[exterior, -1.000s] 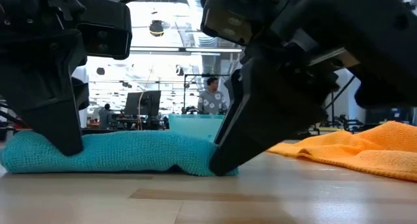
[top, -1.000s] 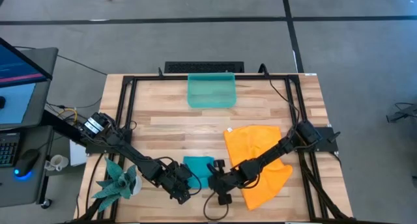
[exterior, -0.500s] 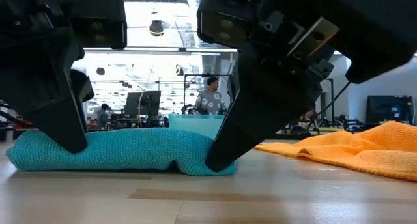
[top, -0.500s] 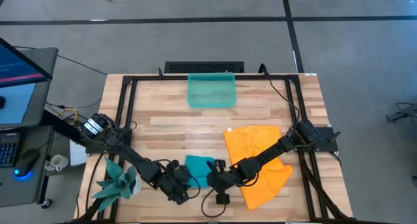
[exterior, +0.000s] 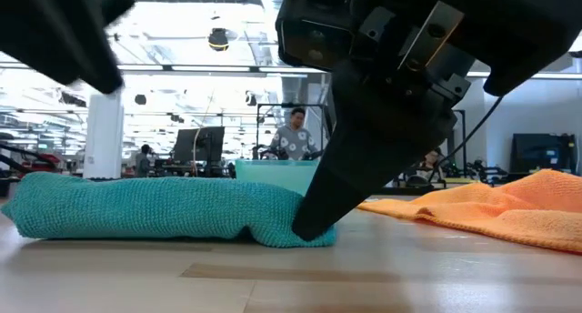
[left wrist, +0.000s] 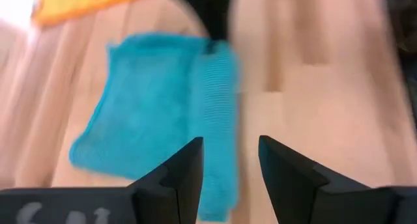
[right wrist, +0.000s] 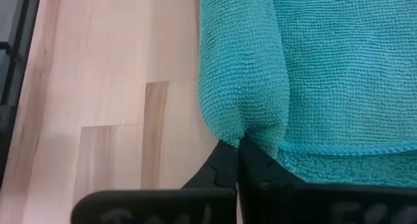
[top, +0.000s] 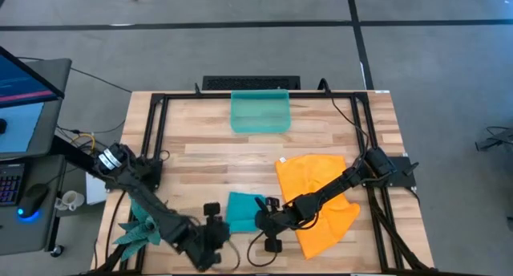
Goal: Roll microfiber towels into tight, uniform cylinder then place into a basket
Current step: Roll the blue microfiber cloth
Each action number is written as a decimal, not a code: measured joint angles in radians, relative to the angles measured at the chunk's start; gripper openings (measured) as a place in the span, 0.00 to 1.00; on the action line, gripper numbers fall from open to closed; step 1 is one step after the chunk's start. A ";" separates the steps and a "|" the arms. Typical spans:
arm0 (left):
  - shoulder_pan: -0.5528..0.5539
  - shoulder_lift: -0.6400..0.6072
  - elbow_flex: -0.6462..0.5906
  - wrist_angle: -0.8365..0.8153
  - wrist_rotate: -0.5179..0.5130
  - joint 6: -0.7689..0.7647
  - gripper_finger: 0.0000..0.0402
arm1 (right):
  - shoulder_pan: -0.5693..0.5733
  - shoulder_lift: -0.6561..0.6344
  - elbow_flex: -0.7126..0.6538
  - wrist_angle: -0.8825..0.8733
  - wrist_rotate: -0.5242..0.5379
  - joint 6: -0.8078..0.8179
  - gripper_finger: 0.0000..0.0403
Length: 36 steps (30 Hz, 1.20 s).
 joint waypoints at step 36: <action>-0.057 0.229 0.093 -0.078 -0.146 0.058 0.35 | 0.000 0.000 -0.002 0.005 0.003 0.001 0.02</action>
